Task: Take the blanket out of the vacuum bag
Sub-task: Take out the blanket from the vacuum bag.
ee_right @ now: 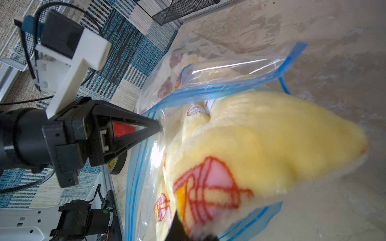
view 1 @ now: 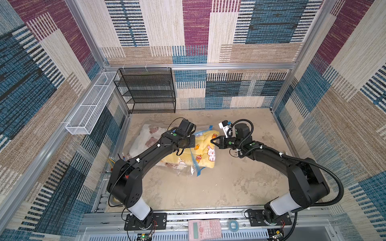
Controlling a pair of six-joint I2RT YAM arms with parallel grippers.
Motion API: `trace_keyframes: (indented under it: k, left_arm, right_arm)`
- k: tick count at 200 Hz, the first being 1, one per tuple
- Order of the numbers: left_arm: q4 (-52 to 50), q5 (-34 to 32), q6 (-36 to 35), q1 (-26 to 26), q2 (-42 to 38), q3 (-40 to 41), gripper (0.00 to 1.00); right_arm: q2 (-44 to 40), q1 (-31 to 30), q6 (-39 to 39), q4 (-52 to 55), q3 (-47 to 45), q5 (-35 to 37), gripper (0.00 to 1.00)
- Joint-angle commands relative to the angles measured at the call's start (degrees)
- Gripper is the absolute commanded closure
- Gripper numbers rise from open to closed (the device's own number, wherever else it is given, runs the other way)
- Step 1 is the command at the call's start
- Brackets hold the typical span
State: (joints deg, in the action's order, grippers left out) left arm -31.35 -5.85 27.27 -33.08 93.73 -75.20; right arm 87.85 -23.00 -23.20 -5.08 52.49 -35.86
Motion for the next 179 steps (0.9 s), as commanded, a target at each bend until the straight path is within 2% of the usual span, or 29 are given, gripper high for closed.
trace_keyframes:
  k: [1, 179]
  left_arm:
    - [-0.77, -1.69, -0.79, 0.10, -0.38, -0.46, 1.00]
    - [-0.81, -1.47, -0.73, 0.23, -0.85, -0.43, 1.00]
  right_arm:
    - [-0.65, 0.32, 1.72, 1.65, 0.59, 3.89, 1.00]
    - [-7.03, 3.01, 3.67, 6.13, -1.58, 10.05, 1.00]
